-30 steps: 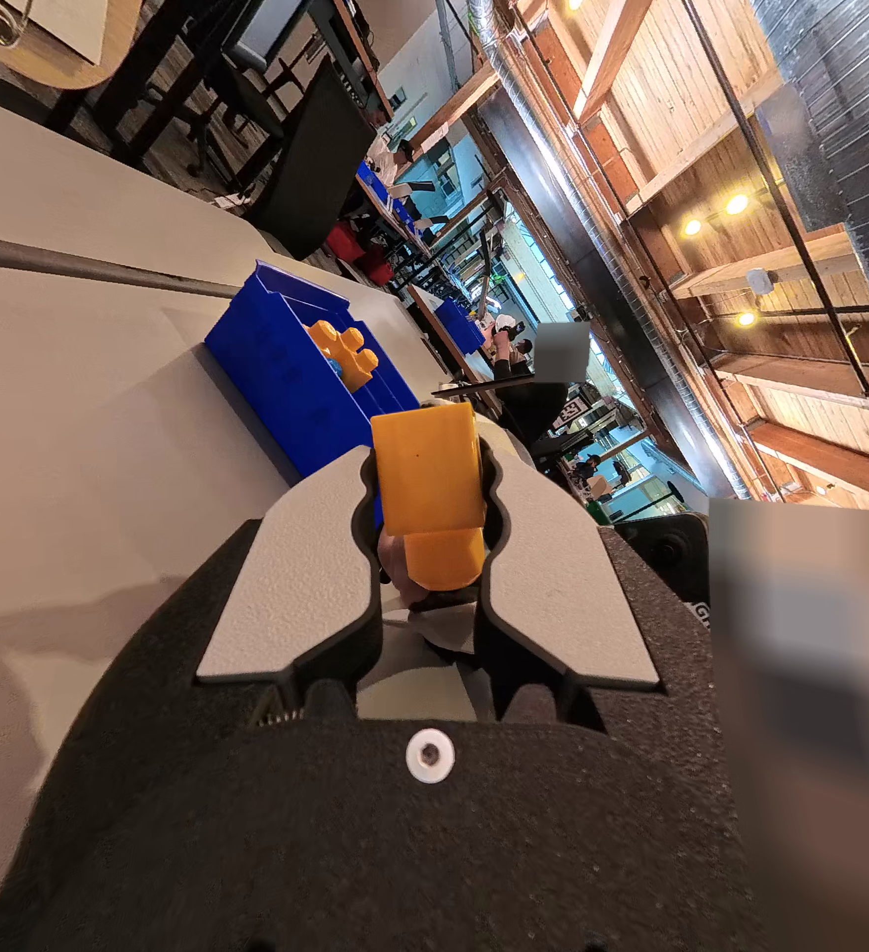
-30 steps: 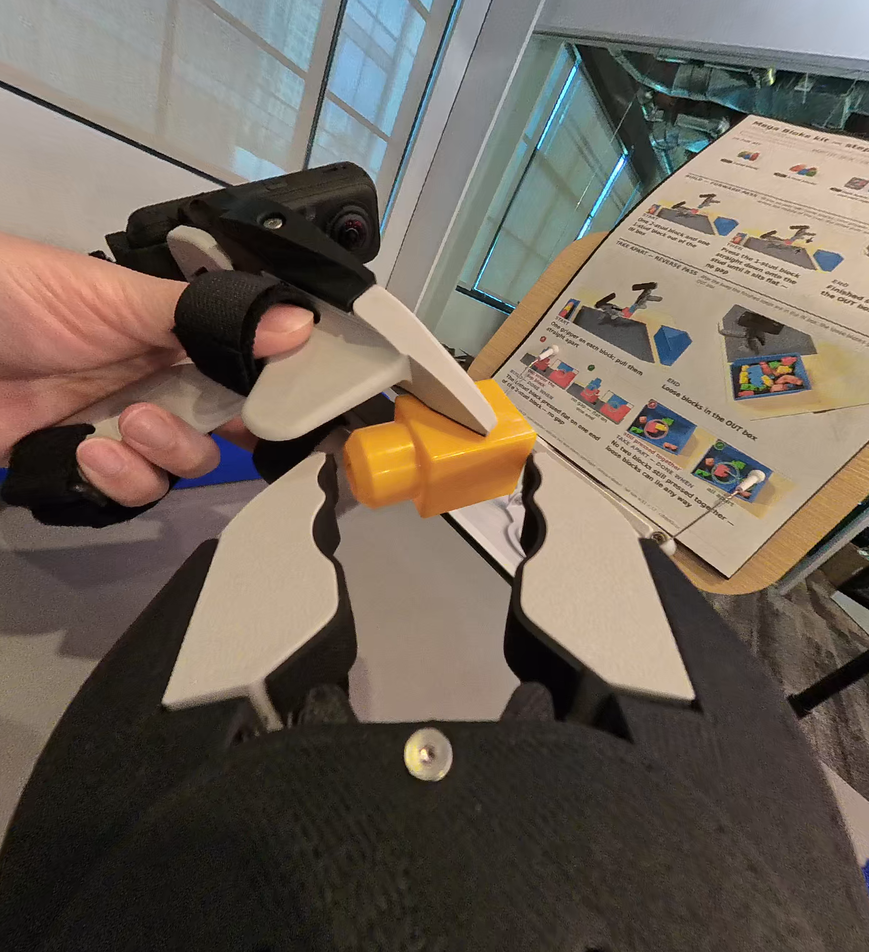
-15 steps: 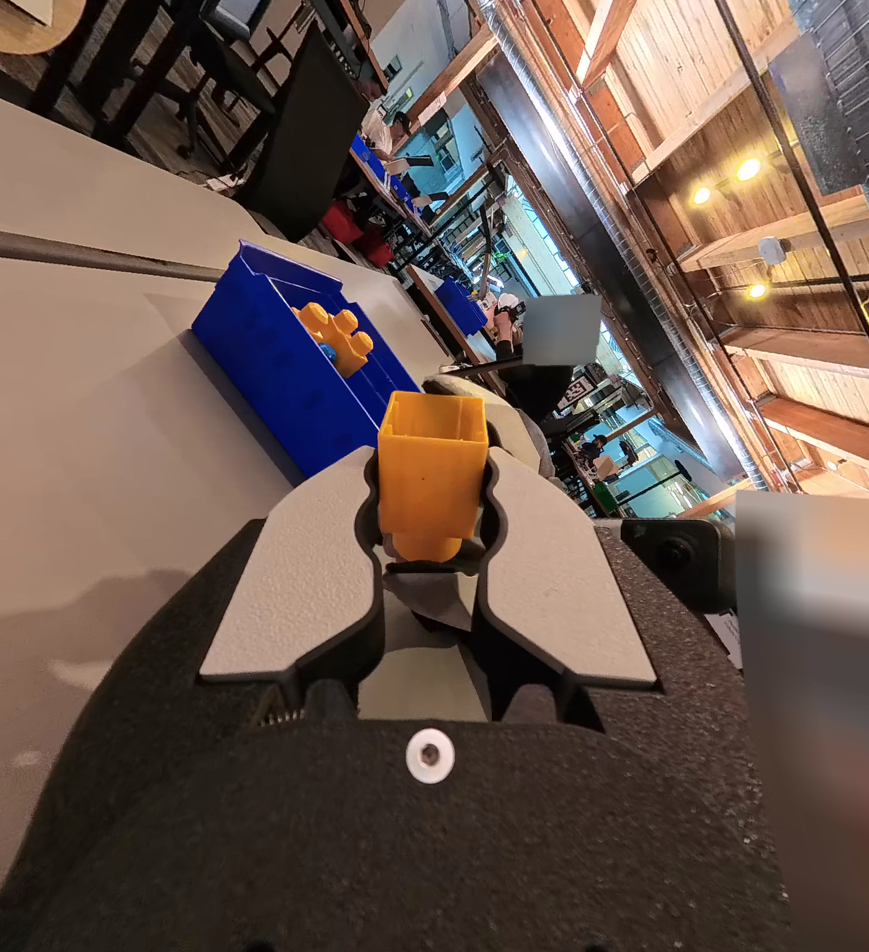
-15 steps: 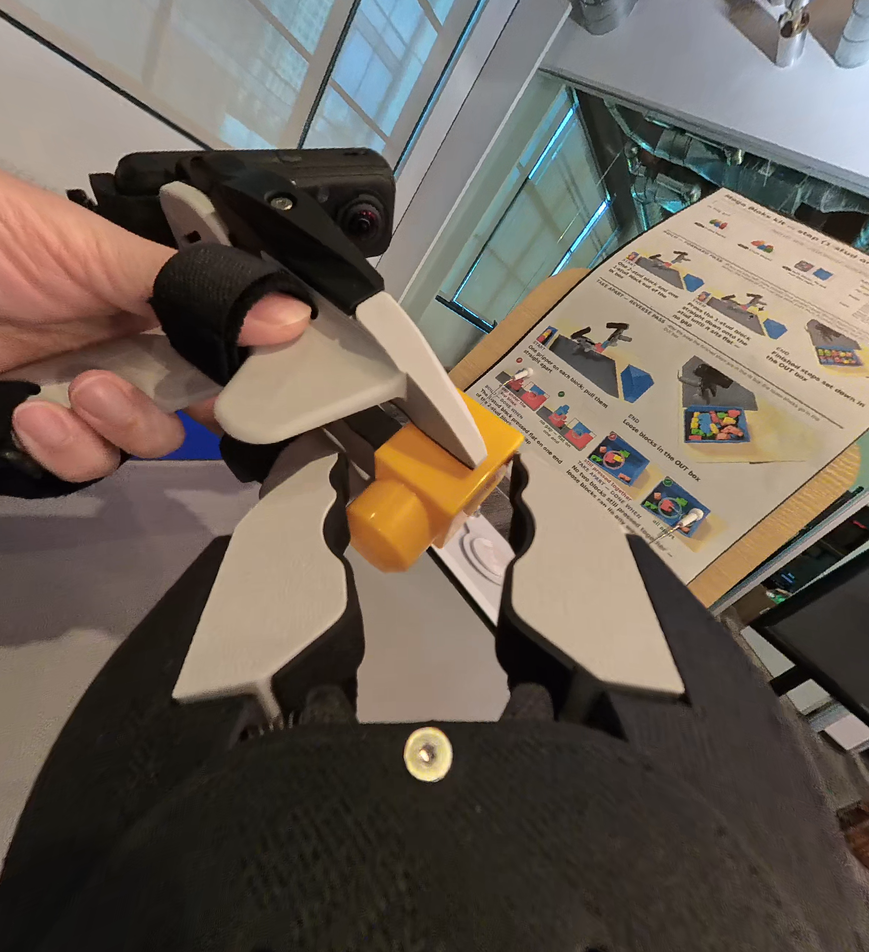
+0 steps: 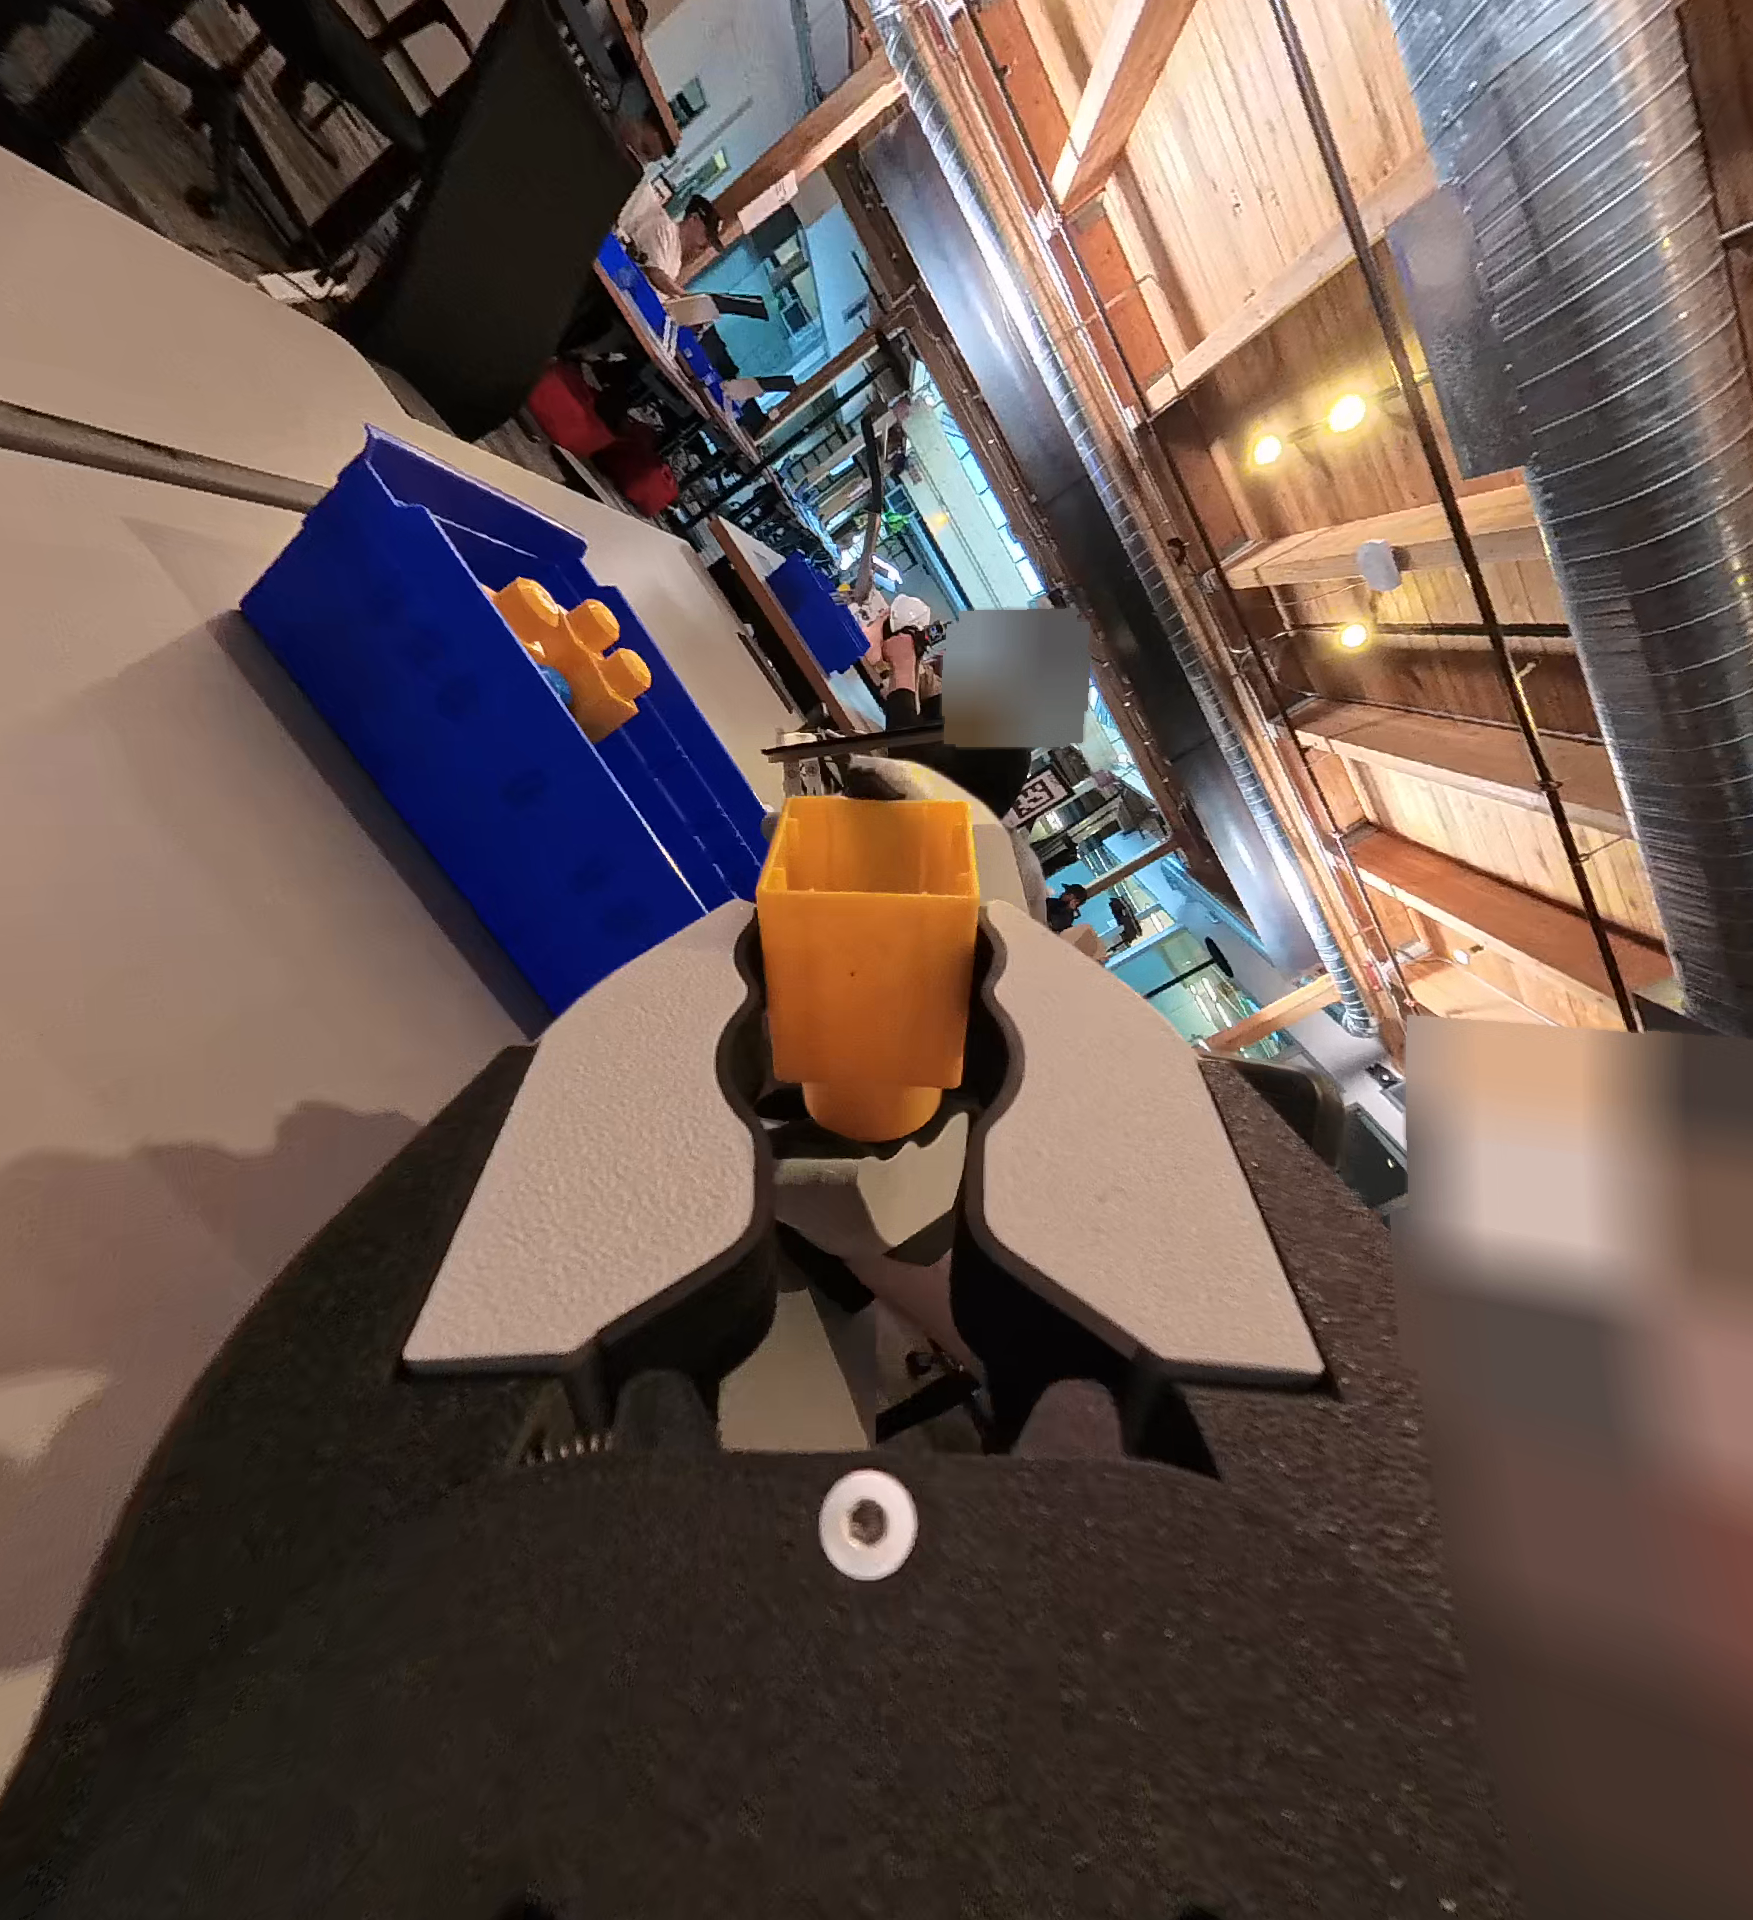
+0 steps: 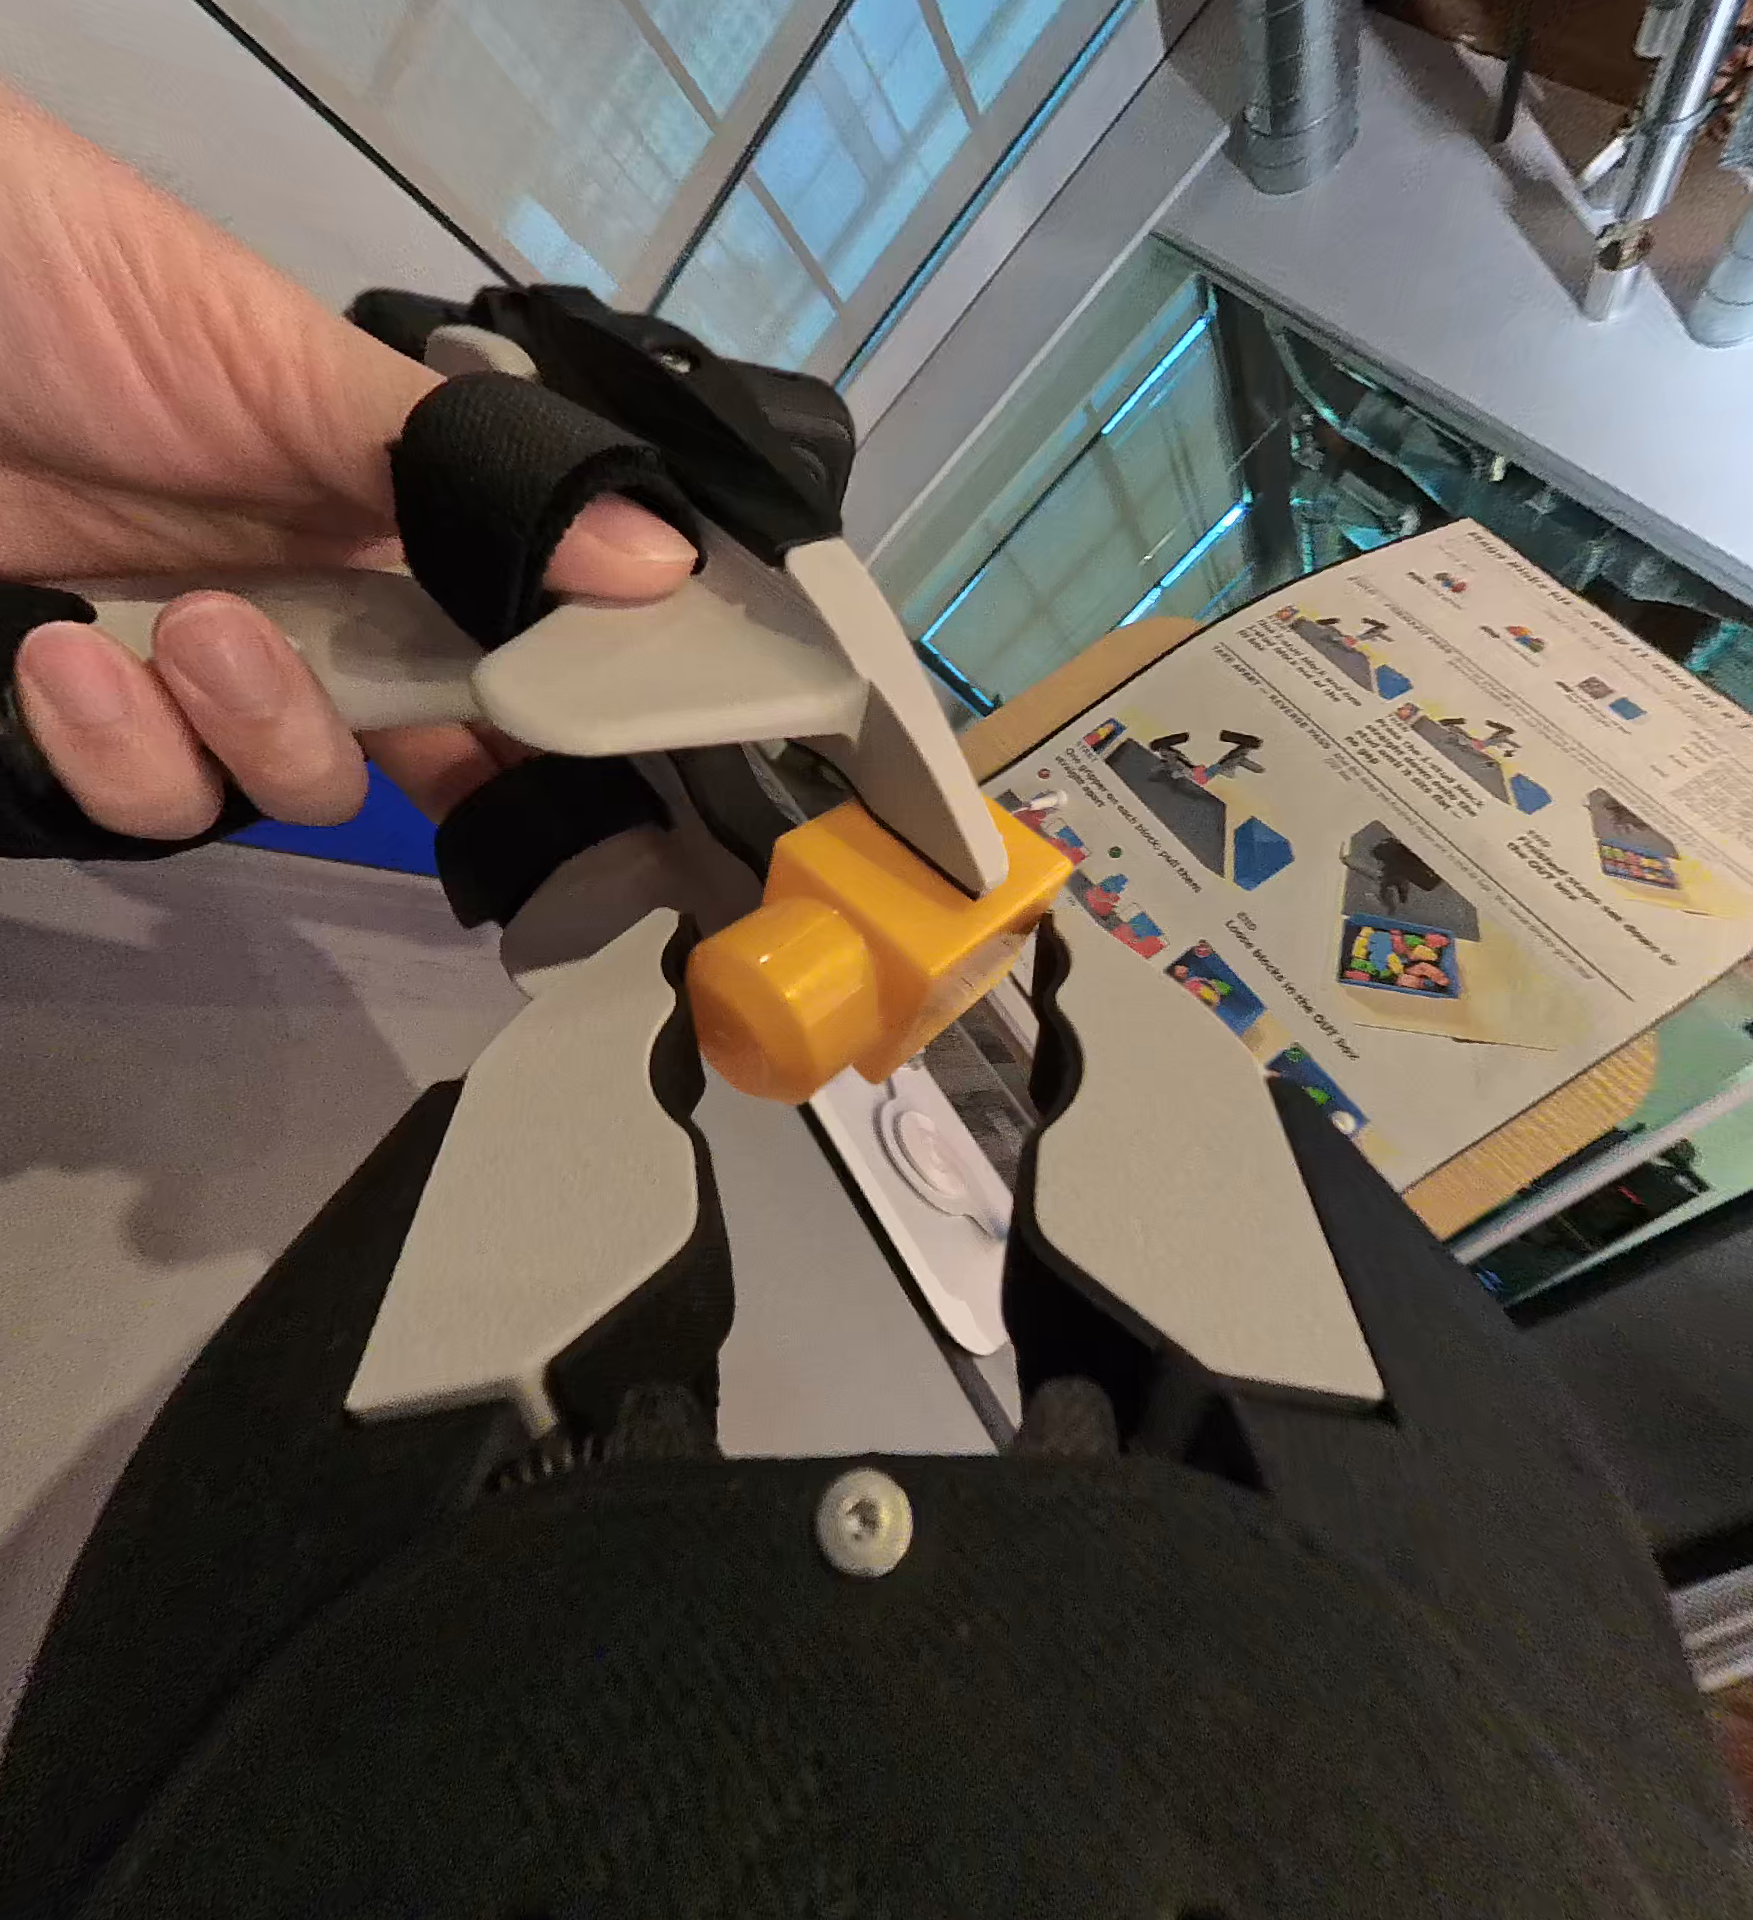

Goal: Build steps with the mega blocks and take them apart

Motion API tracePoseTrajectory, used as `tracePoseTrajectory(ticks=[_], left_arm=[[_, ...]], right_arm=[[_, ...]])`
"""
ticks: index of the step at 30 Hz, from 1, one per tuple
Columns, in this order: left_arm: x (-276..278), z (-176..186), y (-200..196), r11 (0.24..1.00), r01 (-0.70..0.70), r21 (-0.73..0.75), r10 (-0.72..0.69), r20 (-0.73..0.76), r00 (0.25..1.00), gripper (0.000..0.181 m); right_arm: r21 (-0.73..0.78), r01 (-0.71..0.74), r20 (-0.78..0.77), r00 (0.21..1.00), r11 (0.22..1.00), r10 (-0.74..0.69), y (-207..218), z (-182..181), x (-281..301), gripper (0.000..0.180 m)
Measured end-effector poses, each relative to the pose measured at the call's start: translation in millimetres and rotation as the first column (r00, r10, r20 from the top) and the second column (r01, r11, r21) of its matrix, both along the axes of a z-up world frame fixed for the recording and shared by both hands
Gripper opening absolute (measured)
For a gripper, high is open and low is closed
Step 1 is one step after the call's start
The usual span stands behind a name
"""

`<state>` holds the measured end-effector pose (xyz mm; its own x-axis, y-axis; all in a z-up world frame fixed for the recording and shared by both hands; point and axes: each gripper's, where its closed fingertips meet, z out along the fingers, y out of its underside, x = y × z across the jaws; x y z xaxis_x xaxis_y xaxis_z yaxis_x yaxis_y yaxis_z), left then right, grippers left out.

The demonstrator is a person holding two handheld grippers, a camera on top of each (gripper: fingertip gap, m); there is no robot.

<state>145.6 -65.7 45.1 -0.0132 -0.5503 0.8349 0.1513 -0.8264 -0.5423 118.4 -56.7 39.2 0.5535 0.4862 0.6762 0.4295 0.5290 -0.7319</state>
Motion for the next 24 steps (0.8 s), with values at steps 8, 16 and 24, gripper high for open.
tracePoseTrajectory(ticks=[8,16,24], left_arm=[[-1.4,2.1,-1.3,0.999,0.023,0.036,-0.022,-0.013,1.0,0.039],[-3.0,10.6,-3.6,0.997,0.021,0.068,-0.021,0.014,1.0,0.036],[-11.6,17.3,3.6,1.0,0.007,0.026,-0.009,0.08,0.997,0.043]], right_arm=[[-0.097,-0.114,-0.017,0.993,0.989,0.113,-4.9,1.2,-0.6,0.061],[-0.134,-0.173,-0.021,0.985,0.976,0.172,-6.5,9.6,9.2,0.035],[-0.31,-0.203,0.003,0.977,0.929,0.215,-3.9,9.3,17.1,0.035]])
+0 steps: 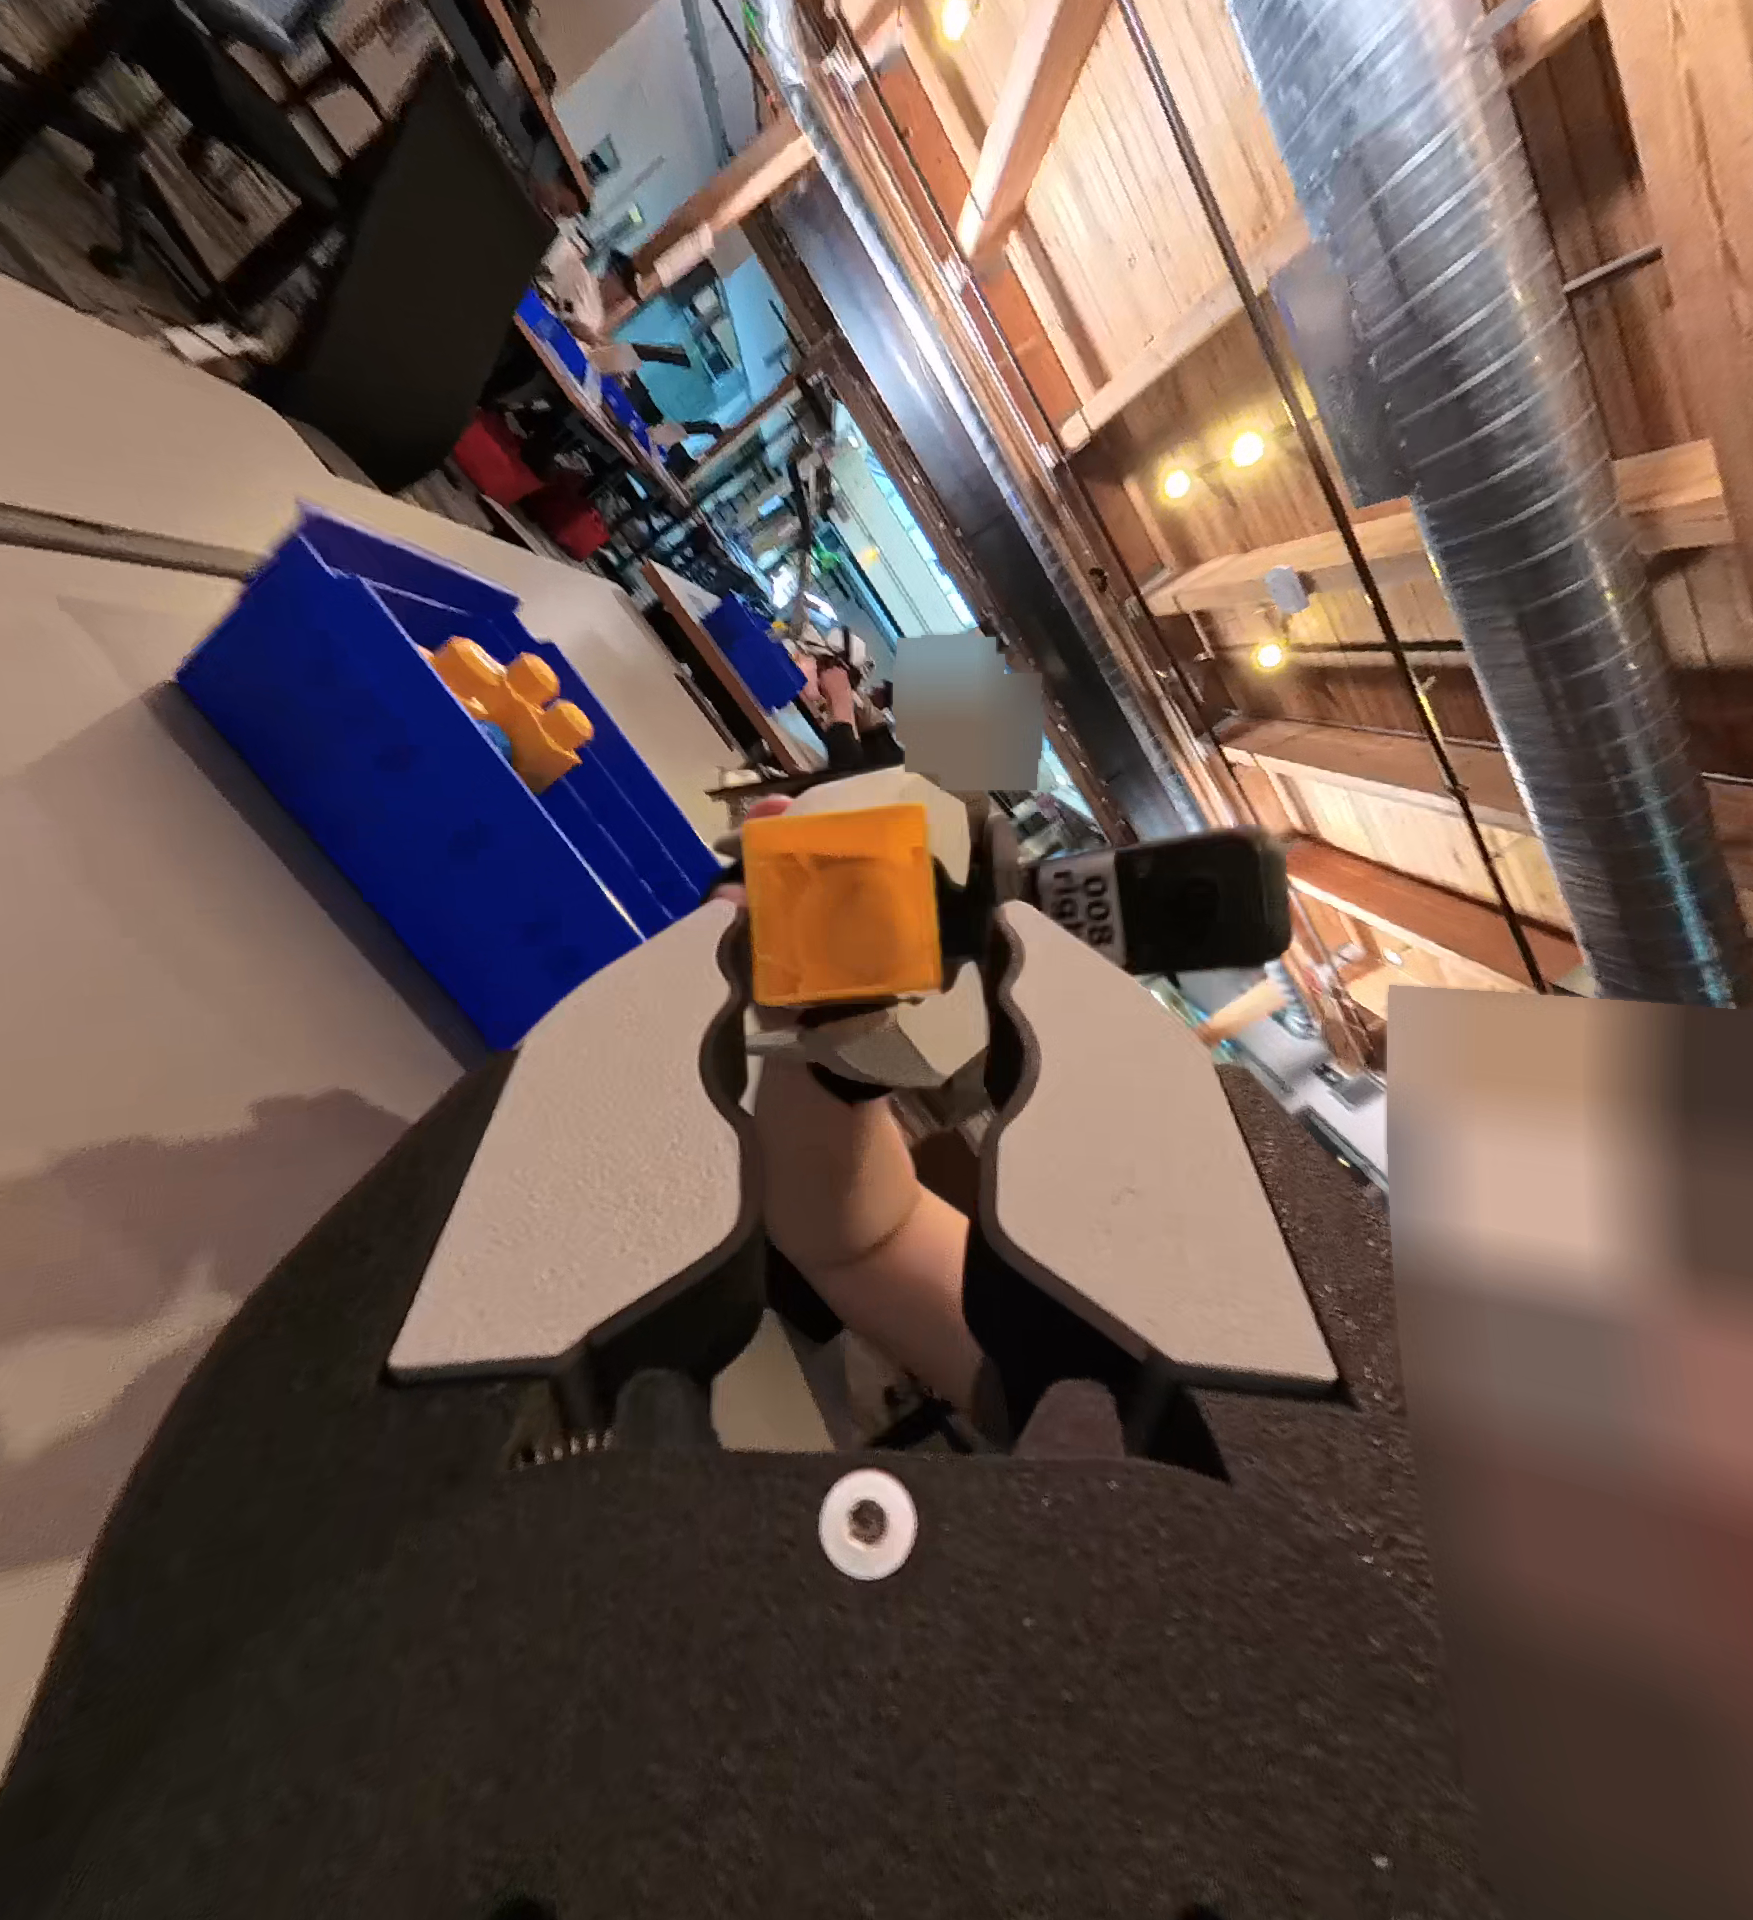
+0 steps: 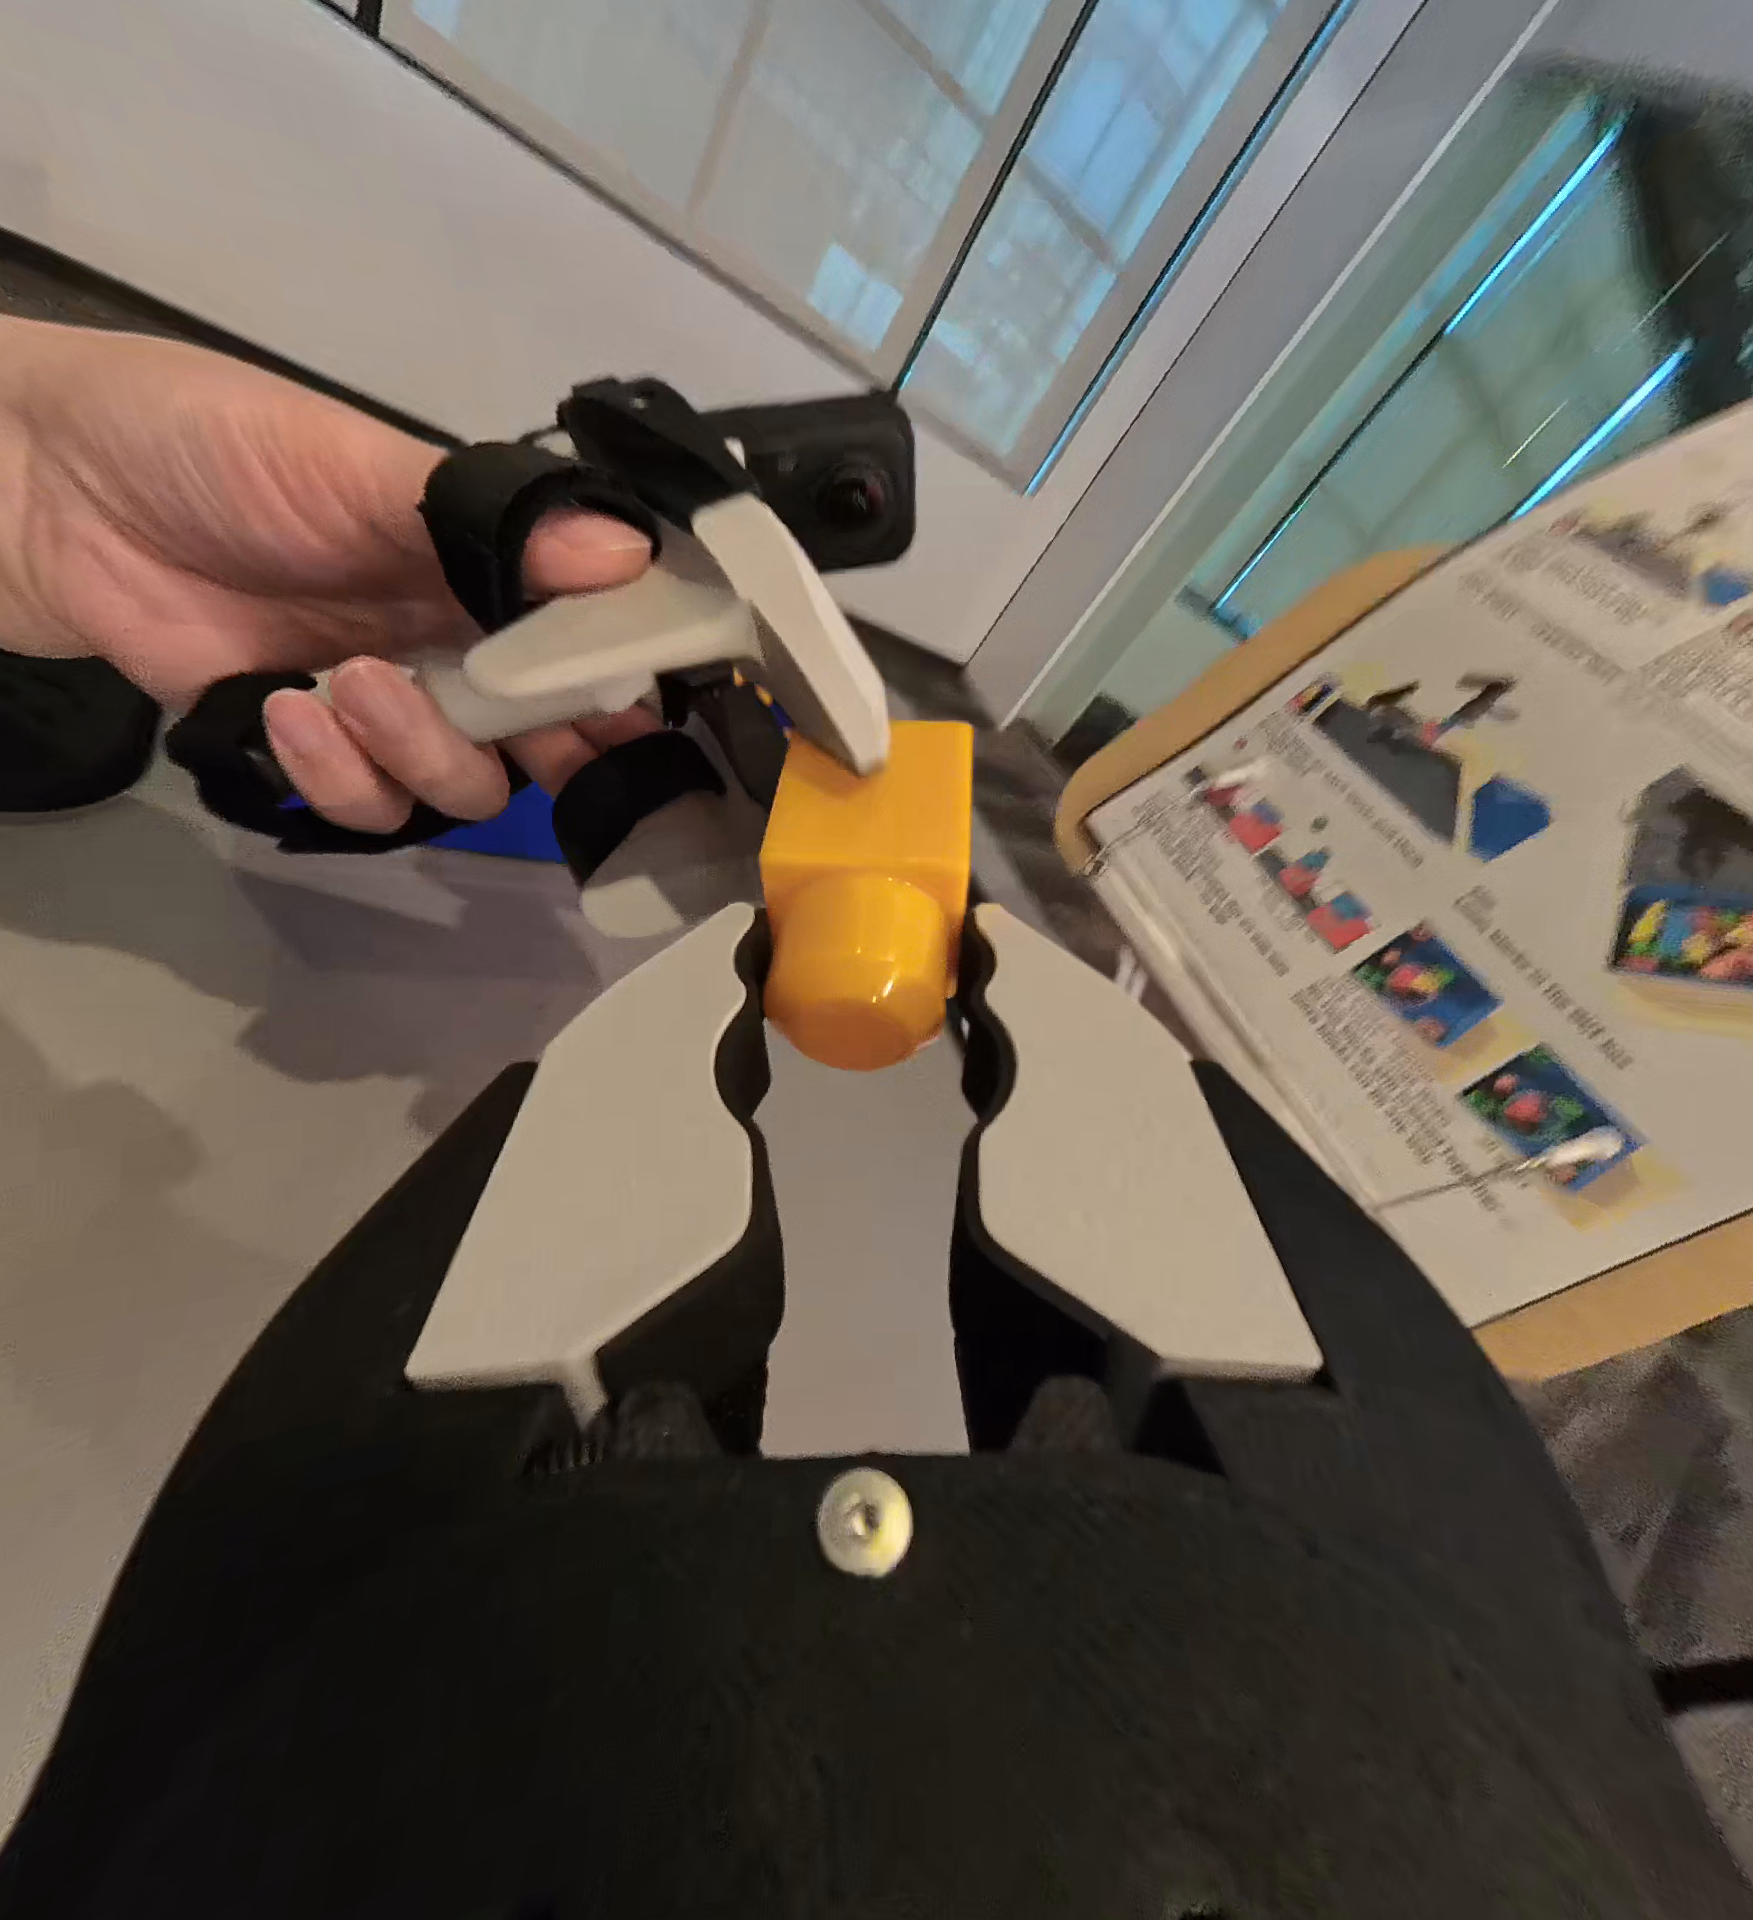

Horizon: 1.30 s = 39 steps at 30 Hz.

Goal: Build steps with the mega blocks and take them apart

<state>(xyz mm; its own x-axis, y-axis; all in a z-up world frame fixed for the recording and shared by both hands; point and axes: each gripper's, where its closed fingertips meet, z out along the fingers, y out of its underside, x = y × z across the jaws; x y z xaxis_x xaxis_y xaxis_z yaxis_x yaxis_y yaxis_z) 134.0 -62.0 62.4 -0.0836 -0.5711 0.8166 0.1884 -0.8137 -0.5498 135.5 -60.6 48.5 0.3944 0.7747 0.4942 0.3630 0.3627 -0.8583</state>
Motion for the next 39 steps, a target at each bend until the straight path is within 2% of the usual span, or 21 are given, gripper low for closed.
tracePoseTrajectory(ticks=[2,3,5,6,9,13,15,17,21,25,28,30,33,34,37,39], left_arm=[[-14.9,0.0,14.8,0.994,-0.088,0.061,0.091,-0.052,0.994,0.041],[-24.1,1.2,22.7,0.985,-0.141,0.104,0.15,-0.083,0.985,0.041],[-41.7,8.9,32.8,0.957,-0.221,0.188,0.246,-0.123,0.961,0.04],[-49.4,15.1,34.8,0.943,-0.247,0.224,0.28,-0.128,0.951,0.04],[-68.7,32.3,35.6,0.894,-0.301,0.332,0.367,-0.155,0.917,0.04],[-97.3,46.2,39.7,0.805,-0.368,0.465,0.506,-0.215,0.835,0.038],[-114.6,51.0,44.9,0.744,-0.414,0.524,0.595,-0.239,0.767,0.038],[-127.5,55.9,44.8,0.72,-0.43,0.544,0.63,-0.253,0.734,0.038],[-147.9,61.3,39.0,0.745,-0.411,0.525,0.61,-0.29,0.737,0.04],[-182.1,47.4,46.4,0.725,-0.402,0.559,0.665,-0.415,0.621,0.042],[-204.1,19.1,49.8,0.786,-0.355,0.506,0.611,-0.554,0.566,0.043],[-230.3,-7.9,55.1,0.817,-0.337,0.468,0.576,-0.671,0.467,0.042],[-292.5,-51.7,62.5,0.811,-0.413,0.415,0.522,-0.831,0.192,0.042],[-306.3,-64.3,61.5,0.815,-0.434,0.384,0.483,-0.864,0.143,0.042],[-328.0,-95.6,59.3,0.842,-0.444,0.306,0.368,-0.928,0.06,0.046],[-339.8,-111.1,62.9,0.864,-0.384,0.327,0.33,-0.942,-0.059,0.05]], right_arm=[[-0.221,0.032,0.093,0.996,0.975,-0.012,8.6,-15.3,13.0,0.035],[-0.383,0.074,0.173,0.985,0.921,-0.007,10.7,-33.5,23.3,0.035],[-0.657,0.18,0.291,0.956,0.732,0.027,8.8,-73.7,46.2,0.035],[-0.712,0.236,0.326,0.945,0.662,0.014,14.0,-89.4,55.3,0.035],[-0.687,0.473,0.519,0.851,0.552,-0.082,40.0,-137.8,84.7,0.035],[-0.597,0.66,0.716,0.695,0.456,-0.069,40.4,-179.4,106.8,0.035],[-0.558,0.697,0.753,0.654,0.451,-0.079,41.8,-186.2,109.0,0.035],[-0.543,0.714,0.768,0.635,0.443,-0.082,42.0,-189.2,108.4,0.035],[-0.534,0.709,0.761,0.641,0.461,-0.103,48.2,-189.3,104.2,0.035],[-0.54,0.673,0.726,0.676,0.506,-0.125,56.5,-187.1,94.5,0.036],[-0.543,0.635,0.683,0.715,0.55,-0.151,63.9,-180.0,86.2,0.037],[-0.512,0.602,0.642,0.742,0.613,-0.192,70.8,-165.4,80.8,0.04],[-0.386,0.542,0.544,0.787,0.747,-0.29,80.0,-123.8,71.9,0.046],[-0.353,0.525,0.513,0.801,0.775,-0.309,79.8,-110.5,69.7,0.048],[-0.338,0.473,0.442,0.843,0.814,-0.307,72.5,-87.0,63.5,0.05],[-0.364,0.442,0.419,0.864,0.82,-0.279,67.9,-83.6,60.7,0.05]])
